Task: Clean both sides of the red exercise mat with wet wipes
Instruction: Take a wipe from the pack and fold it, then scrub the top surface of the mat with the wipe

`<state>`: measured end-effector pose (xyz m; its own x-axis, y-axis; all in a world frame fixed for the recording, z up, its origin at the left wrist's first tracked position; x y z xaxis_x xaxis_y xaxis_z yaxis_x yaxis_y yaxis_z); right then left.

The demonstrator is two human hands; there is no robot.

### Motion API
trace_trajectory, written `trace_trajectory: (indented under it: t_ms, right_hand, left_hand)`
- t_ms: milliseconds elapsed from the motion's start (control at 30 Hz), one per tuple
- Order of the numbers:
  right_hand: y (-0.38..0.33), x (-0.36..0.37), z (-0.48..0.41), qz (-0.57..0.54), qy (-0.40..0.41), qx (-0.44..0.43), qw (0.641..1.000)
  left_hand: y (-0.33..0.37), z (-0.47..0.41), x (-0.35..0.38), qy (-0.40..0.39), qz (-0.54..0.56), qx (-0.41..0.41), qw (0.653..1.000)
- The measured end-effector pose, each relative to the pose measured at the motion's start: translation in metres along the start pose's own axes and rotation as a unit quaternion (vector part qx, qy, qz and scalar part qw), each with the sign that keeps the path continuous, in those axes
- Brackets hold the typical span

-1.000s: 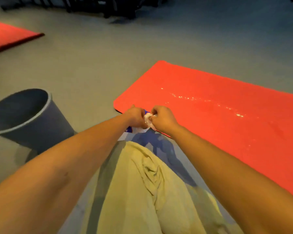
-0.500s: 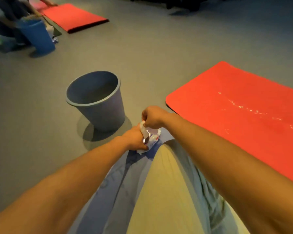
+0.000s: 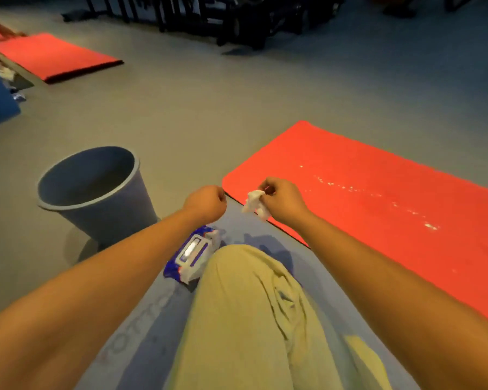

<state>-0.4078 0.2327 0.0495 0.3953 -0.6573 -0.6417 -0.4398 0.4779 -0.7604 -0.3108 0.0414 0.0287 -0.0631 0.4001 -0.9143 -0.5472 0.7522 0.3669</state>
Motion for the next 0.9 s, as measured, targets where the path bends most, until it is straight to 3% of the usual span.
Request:
trace_trajectory:
  t_ms: [67,200,367,433,533,600,667,767,900]
  right_hand:
    - [0.036,-0.040,0.009,-0.046,0.066,0.049,0.996]
    - [0.103,-0.112,0.035,-0.125,0.162,0.124,0.971]
    - [0.172,-0.150,0.058,-0.280,0.180,0.192,0.923]
    - [0.195,-0.151,0.061,-0.294,0.171,0.211,0.916]
    - [0.219,-0.137,0.059,-0.228,0.150,0.209,0.939]
    - [0.221,-0.122,0.051,-0.118,0.123,0.162,0.972]
    - [0.219,-0.094,0.041,0.007,0.046,0.098,0.994]
    - [0.214,-0.050,0.031,0.136,-0.071,0.068,0.986]
    - [0.204,-0.025,0.014,0.229,-0.083,0.016,0.970]
  left_hand:
    - [0.068,-0.003,0.002,0.003,0.101,0.034,0.994]
    - [0.184,-0.002,0.052,-0.095,0.309,0.053,0.945]
    - [0.263,0.010,0.131,-0.202,0.451,0.055,0.868]
    - [0.269,0.006,0.155,-0.217,0.469,0.056,0.854]
    - [0.258,-0.007,0.184,-0.218,0.451,0.051,0.864]
    - [0.246,-0.019,0.198,-0.224,0.414,0.047,0.881]
    - [0.231,-0.037,0.206,-0.209,0.334,0.050,0.918]
    - [0.207,-0.063,0.210,-0.151,0.201,0.044,0.967]
    - [0.191,-0.078,0.207,-0.112,0.189,0.000,0.976]
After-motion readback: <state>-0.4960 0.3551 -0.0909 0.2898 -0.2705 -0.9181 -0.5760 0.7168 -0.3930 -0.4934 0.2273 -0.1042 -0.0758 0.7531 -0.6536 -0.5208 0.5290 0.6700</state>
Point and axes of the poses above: each hand's wrist, its own z-axis away from the middle knuckle, its own x-axis out of the palm, y = z × x, the point moved 5 cm from there along -z, towards the middle knuckle, and after that the axes turned 2 degrees about -x, right-handed, at the moved point
